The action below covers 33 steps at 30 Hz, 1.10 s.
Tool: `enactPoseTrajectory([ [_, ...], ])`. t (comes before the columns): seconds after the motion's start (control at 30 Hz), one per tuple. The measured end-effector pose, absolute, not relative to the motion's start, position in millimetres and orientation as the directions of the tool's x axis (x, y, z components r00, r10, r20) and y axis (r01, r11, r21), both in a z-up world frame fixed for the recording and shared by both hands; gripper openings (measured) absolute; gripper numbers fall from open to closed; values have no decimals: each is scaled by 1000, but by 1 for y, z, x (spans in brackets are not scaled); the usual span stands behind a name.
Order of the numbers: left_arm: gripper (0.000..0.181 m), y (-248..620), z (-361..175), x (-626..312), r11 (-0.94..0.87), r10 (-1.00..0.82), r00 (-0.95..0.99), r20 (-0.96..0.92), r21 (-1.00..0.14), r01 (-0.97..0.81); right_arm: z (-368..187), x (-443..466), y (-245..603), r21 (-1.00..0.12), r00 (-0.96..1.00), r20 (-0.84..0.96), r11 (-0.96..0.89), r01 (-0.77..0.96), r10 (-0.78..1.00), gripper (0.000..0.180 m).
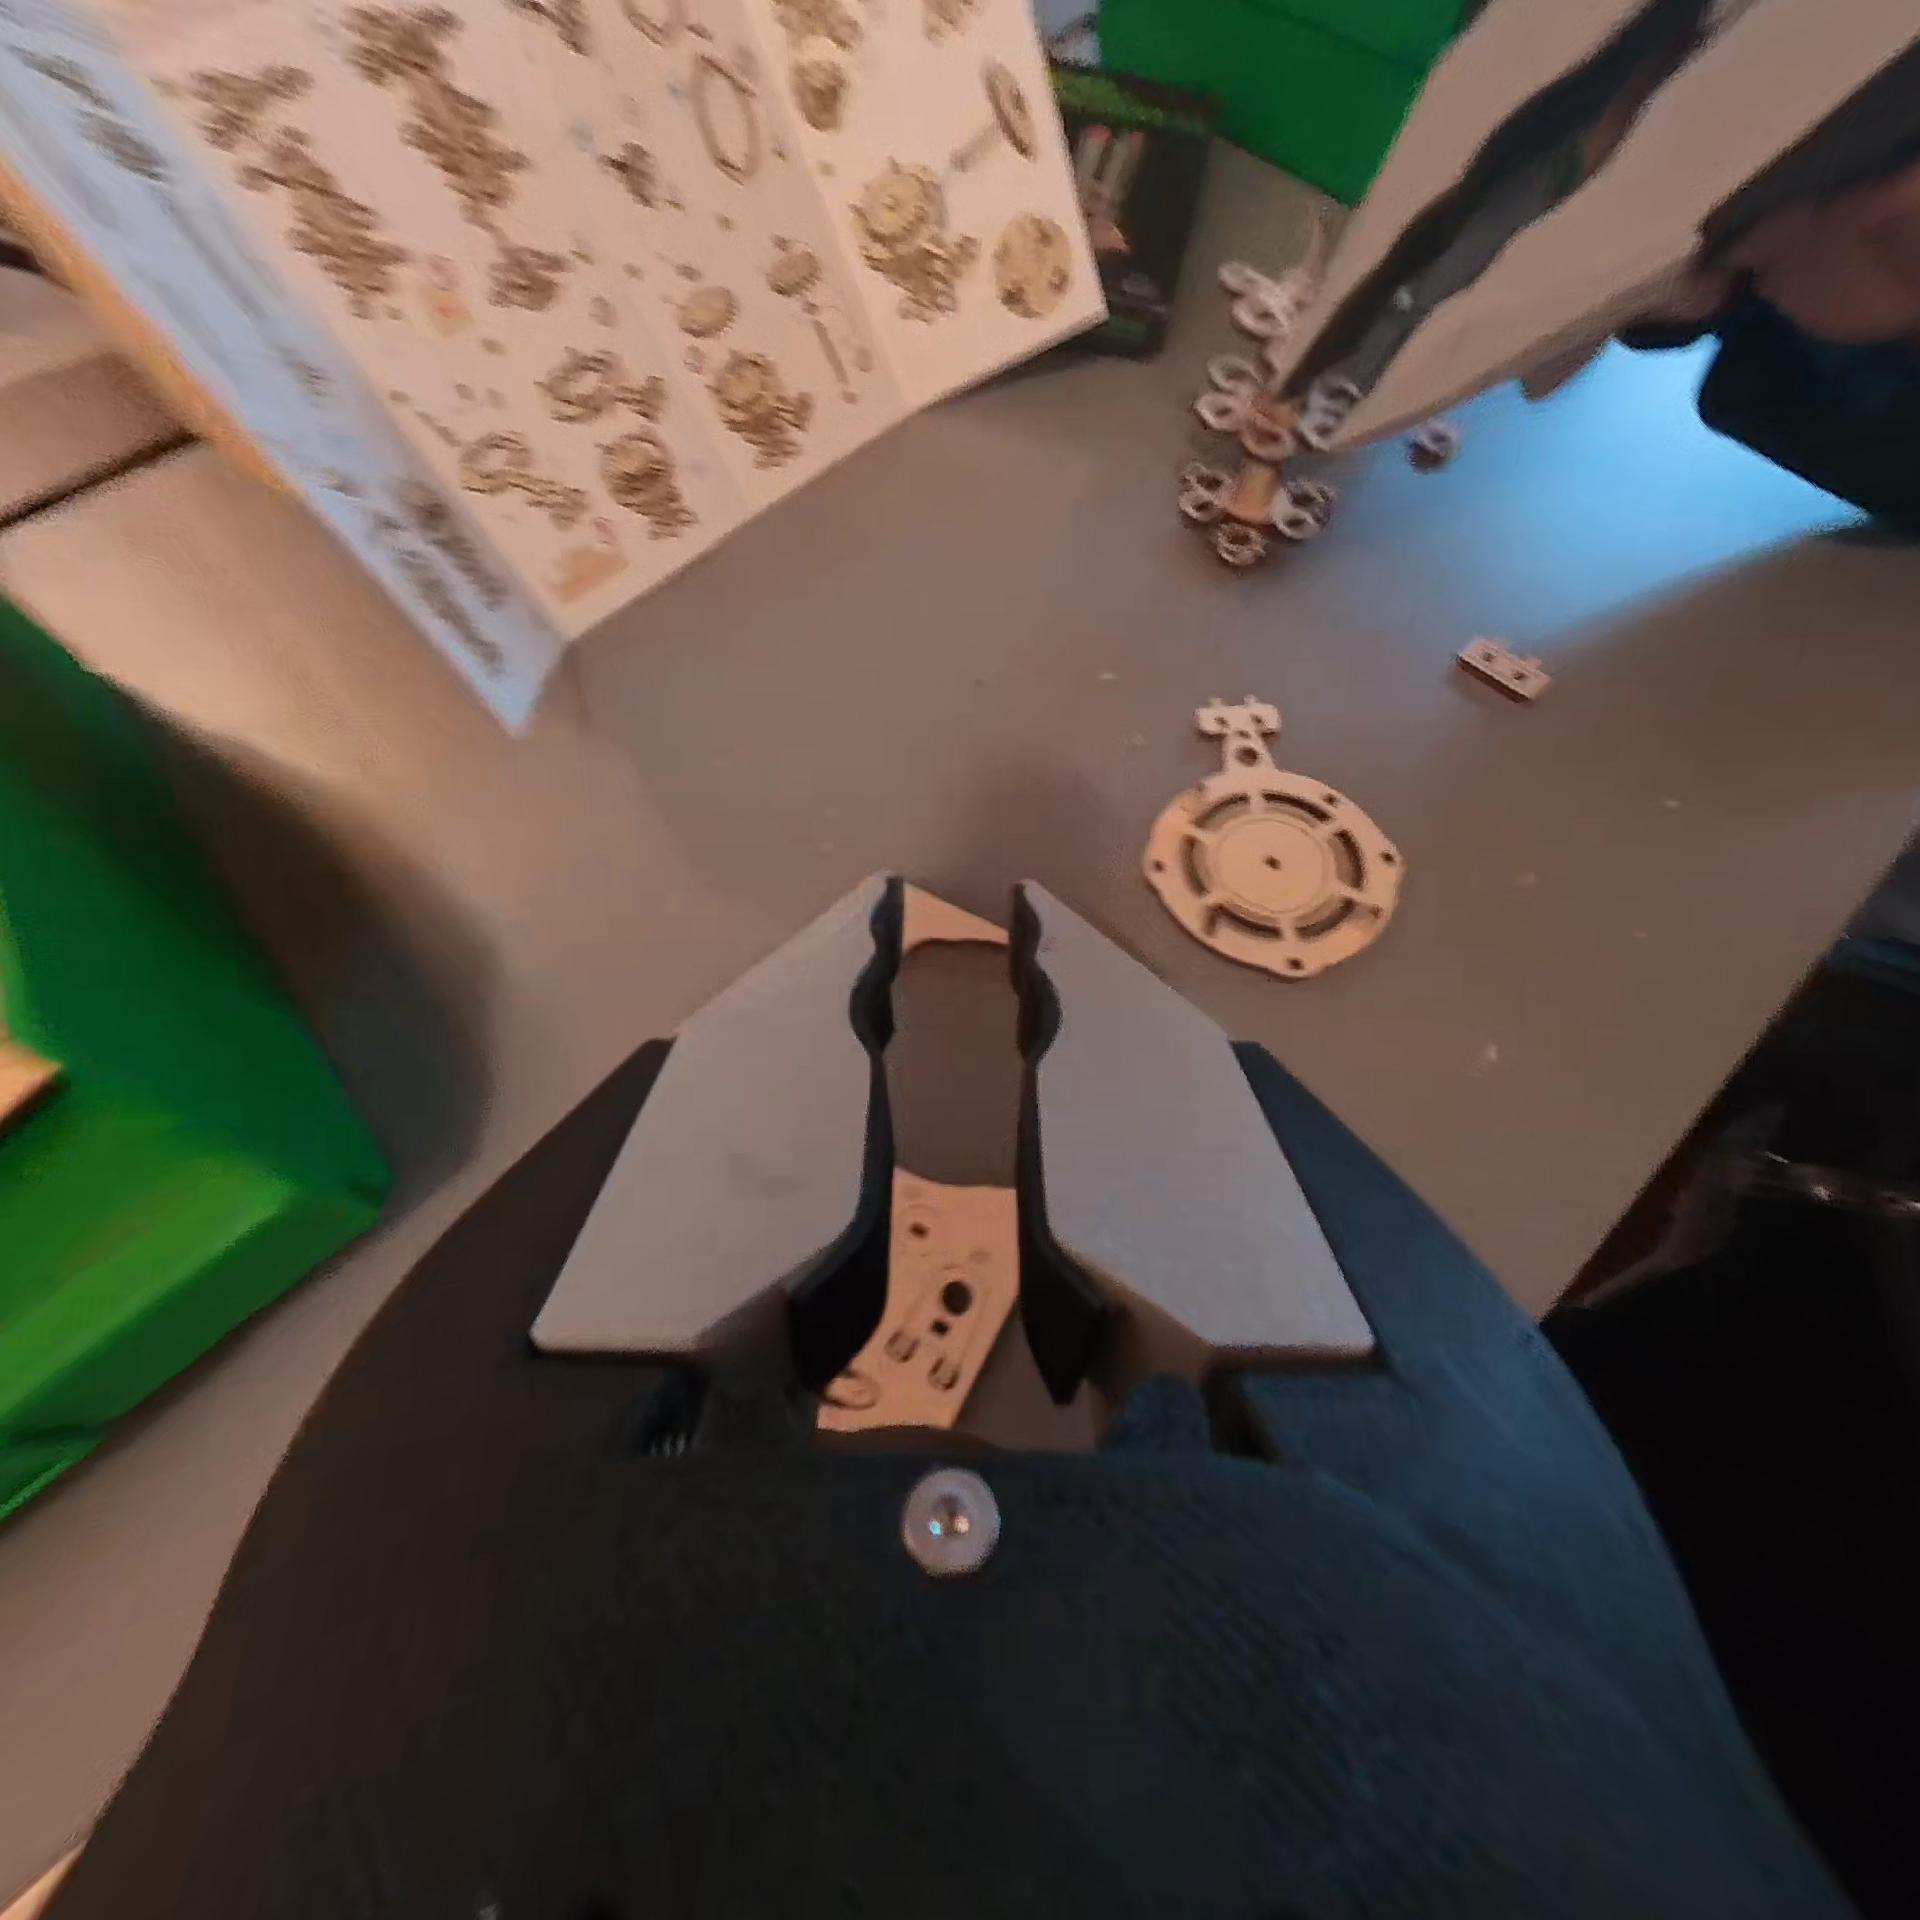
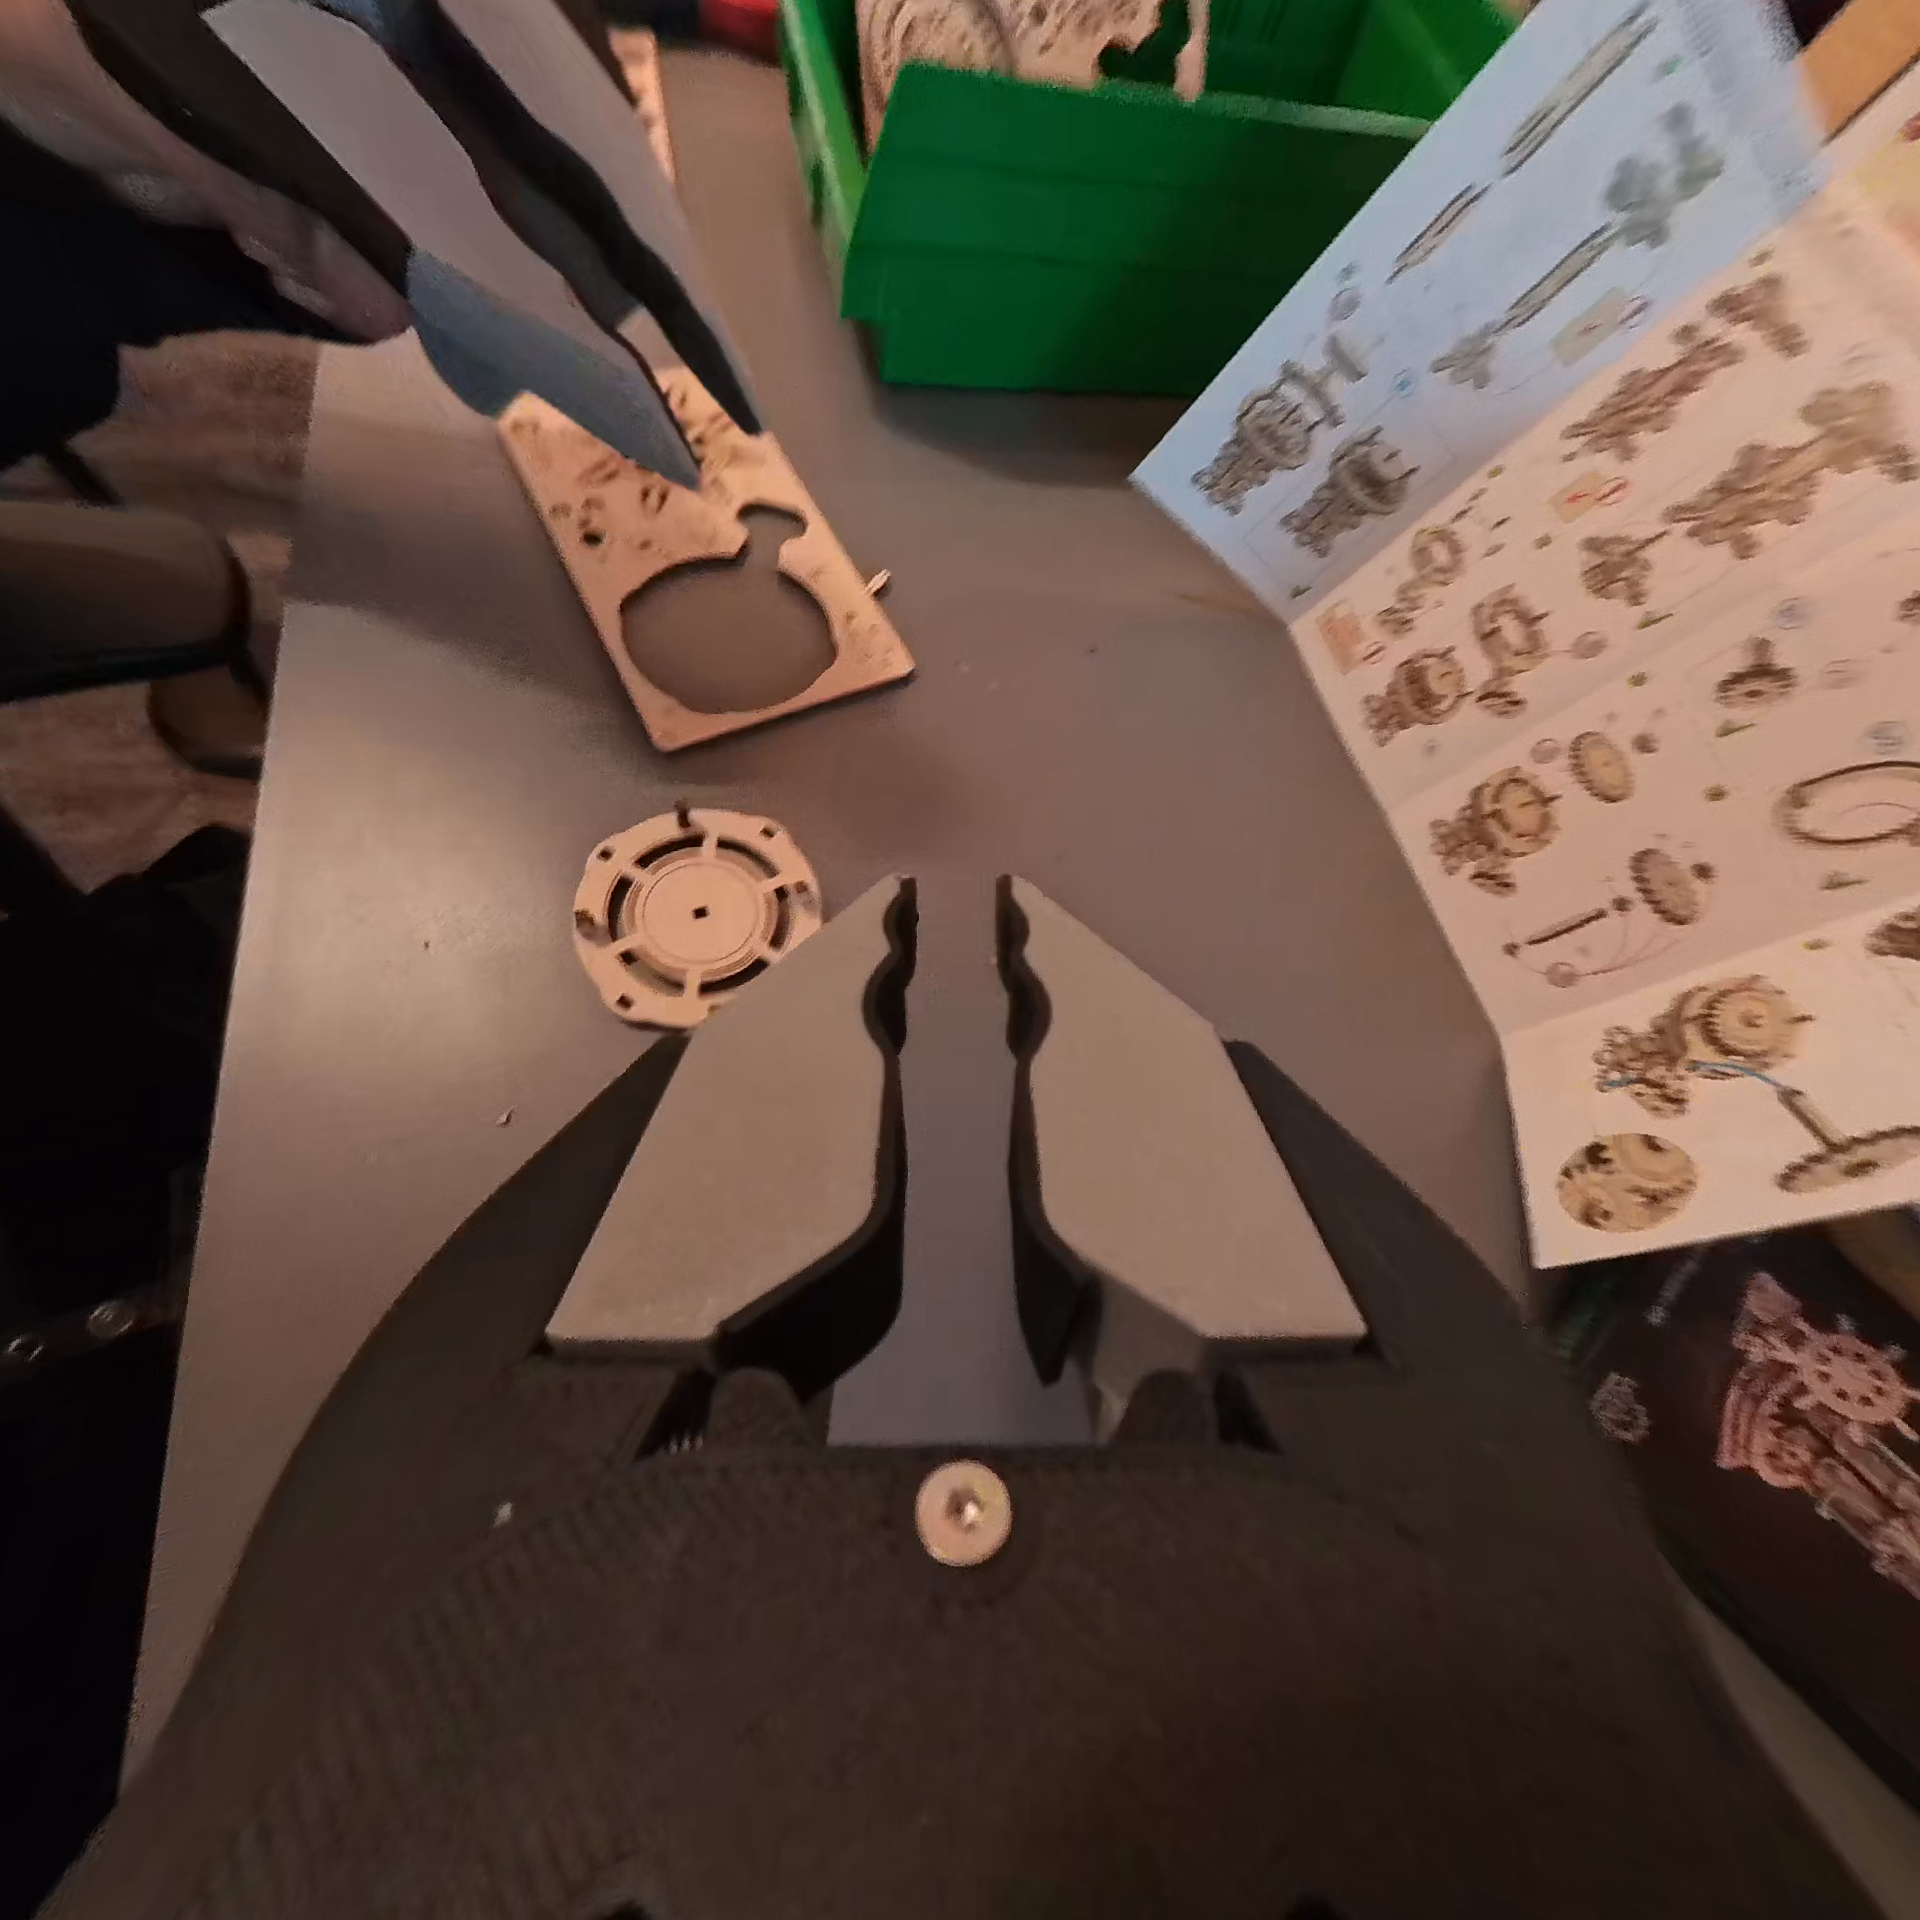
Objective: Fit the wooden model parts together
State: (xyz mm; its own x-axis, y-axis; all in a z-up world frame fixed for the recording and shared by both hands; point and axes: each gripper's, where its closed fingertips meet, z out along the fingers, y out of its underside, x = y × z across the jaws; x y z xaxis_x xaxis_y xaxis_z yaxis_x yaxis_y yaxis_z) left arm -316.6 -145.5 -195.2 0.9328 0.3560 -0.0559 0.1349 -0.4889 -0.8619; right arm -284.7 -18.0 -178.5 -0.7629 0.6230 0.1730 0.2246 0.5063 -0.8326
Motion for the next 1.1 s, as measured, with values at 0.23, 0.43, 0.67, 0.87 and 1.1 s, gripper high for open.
enactPoseTrajectory([
  [0.23, 8, -189, -110, -343, -287, 480, 876, -54, -953, 99, -112, -279, 1, -957, -722, 159, 283, 54, 674, 10],
  [0.43, 16, -160, -194, -358, -616, 411, 904, -113, -766, 185, -127, -283, 1, -941, -729, 135, 318, 119, 671, 13],
  [0.67, 19, -152, -252, -377, -777, 386, 911, -147, -584, 235, -137, -282, -3, -916, -731, 184, 385, 115, 657, 13],
  [0.87, 0, -159, -266, -362, -820, 317, 938, -142, -537, 196, -131, -280, -2, -921, -729, 189, 377, 101, 658, 13],
  [1.1, 0, -164, -266, -348, -810, 300, 950, -85, -548, 207, -132, -279, -3, -920, -731, 191, 380, 99, 655, 13],
])
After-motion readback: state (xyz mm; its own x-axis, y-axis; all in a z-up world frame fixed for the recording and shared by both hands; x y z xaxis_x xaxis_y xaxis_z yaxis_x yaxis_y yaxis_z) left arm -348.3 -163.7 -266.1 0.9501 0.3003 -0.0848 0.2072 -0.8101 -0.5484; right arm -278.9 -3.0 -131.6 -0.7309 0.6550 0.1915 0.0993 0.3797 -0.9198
